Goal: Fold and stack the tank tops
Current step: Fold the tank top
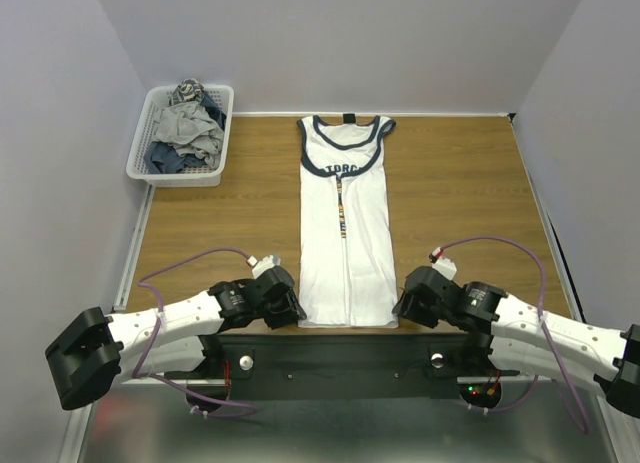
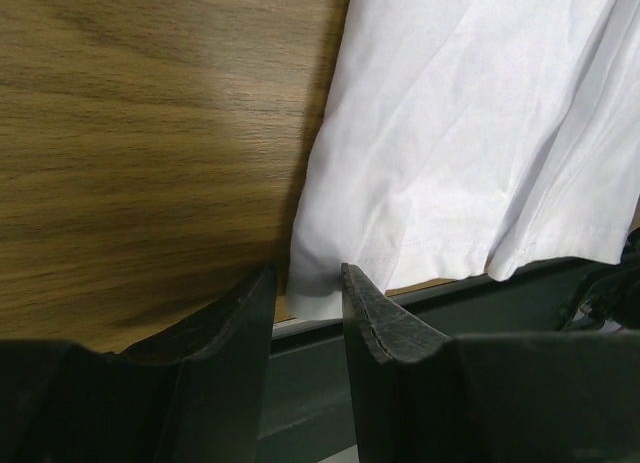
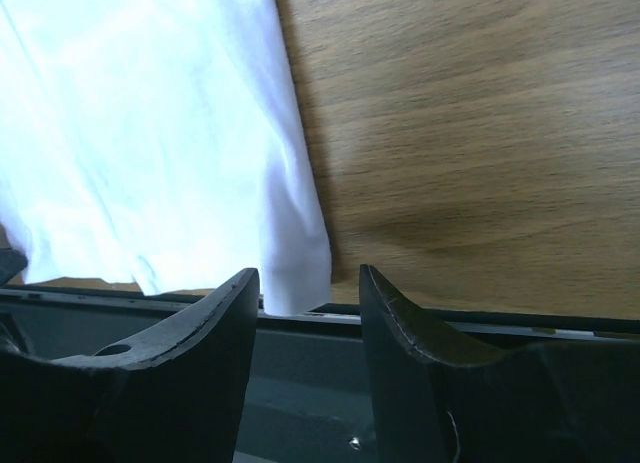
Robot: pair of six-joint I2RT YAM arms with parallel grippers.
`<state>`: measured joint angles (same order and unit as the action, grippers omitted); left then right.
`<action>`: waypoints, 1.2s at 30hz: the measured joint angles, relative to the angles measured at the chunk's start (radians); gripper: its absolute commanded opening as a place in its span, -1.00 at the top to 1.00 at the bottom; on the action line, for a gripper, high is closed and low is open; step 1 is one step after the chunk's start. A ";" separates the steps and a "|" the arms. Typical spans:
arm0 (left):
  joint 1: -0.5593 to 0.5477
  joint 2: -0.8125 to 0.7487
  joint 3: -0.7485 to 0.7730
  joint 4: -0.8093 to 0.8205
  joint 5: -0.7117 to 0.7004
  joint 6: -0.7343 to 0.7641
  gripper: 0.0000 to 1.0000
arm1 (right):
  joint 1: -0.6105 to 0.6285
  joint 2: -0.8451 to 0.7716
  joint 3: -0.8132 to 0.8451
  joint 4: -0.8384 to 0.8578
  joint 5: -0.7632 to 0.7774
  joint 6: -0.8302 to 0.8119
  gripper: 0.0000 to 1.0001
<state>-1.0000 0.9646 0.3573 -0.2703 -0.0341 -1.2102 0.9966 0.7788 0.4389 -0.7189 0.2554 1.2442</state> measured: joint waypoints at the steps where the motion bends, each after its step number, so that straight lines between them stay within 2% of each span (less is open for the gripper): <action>1: 0.000 0.000 0.000 0.000 0.000 0.000 0.13 | 0.000 0.003 0.000 0.003 0.000 -0.002 -0.01; 6: 0.000 0.000 0.000 0.000 0.000 0.000 0.14 | 0.000 0.031 0.000 0.003 -0.001 -0.004 0.08; 23: -0.002 -0.004 -0.004 0.004 0.001 0.000 0.14 | 0.000 0.098 -0.049 0.100 -0.048 -0.015 0.15; 34: -0.028 0.040 -0.003 0.047 0.013 -0.004 0.28 | 0.000 0.093 -0.061 0.125 -0.058 -0.014 0.32; 36: -0.029 0.048 -0.001 0.052 0.016 -0.004 0.51 | 0.000 0.095 -0.061 0.125 -0.058 -0.014 0.42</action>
<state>-1.0294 1.0126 0.3565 -0.2180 -0.0185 -1.2140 0.9966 0.8738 0.3779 -0.5941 0.1978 1.2297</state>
